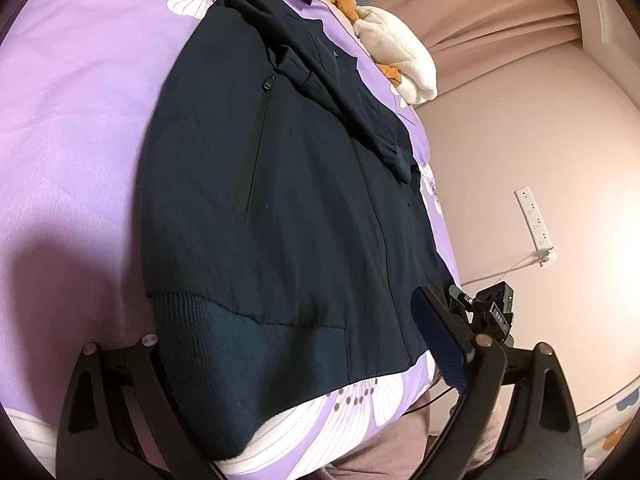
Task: Fold large clothes
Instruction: 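Close both grippers on the ribbed waistband hem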
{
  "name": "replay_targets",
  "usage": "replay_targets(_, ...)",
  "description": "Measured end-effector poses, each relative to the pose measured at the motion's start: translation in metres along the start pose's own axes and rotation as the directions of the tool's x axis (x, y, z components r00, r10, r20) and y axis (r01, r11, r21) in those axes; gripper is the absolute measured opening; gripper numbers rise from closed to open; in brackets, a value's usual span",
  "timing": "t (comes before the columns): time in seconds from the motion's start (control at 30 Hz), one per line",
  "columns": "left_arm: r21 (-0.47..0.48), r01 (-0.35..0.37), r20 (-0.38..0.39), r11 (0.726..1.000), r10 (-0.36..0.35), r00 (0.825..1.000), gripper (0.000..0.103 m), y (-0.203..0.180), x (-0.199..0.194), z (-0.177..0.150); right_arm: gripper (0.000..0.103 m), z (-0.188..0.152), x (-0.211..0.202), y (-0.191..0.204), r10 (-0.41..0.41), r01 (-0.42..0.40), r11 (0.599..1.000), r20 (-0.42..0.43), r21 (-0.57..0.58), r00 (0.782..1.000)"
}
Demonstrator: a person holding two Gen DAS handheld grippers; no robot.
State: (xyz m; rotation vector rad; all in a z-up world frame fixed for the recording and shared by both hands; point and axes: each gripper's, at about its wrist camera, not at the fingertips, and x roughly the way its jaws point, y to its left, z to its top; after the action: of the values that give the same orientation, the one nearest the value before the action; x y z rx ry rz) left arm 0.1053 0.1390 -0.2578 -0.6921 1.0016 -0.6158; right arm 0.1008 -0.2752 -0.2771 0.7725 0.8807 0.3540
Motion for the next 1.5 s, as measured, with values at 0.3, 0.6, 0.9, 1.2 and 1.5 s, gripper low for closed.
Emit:
replay_targets(0.3, -0.031, 0.031, 0.011, 0.999, -0.03, 0.999, 0.094, 0.004, -0.003, -0.002, 0.08, -0.004, -0.002, 0.001, 0.033, -0.033, 0.999, 0.003, 0.019, 0.999)
replay_targets(0.6, -0.033, 0.045, 0.027, 0.998, -0.044, 0.999, 0.094, 0.006, -0.008, -0.008, 0.08, -0.011, -0.007, -0.001, 0.069, -0.068, 0.997, -0.01, 0.048, 0.998)
replay_targets(0.9, -0.033, 0.041, 0.021, 0.999, -0.04, 0.999, 0.094, 0.006, -0.008, -0.009, 0.077, -0.016, -0.016, -0.011, 0.103, -0.106, 0.987, 0.031, 0.124, 0.994)
replay_targets(1.2, -0.048, 0.033, 0.013, 0.998, -0.033, 0.999, 0.094, 0.006, -0.008, -0.004, 0.077, -0.004, -0.025, -0.019, 0.065, -0.074, 0.984, 0.058, 0.163, 0.996)
replay_targets(1.5, -0.044, 0.039, 0.011, 0.998, -0.039, 0.999, 0.094, 0.004, 0.0, 0.003, 0.077, -0.009, -0.048, -0.041, 0.046, -0.063, 0.978, 0.088, 0.201, 0.995)
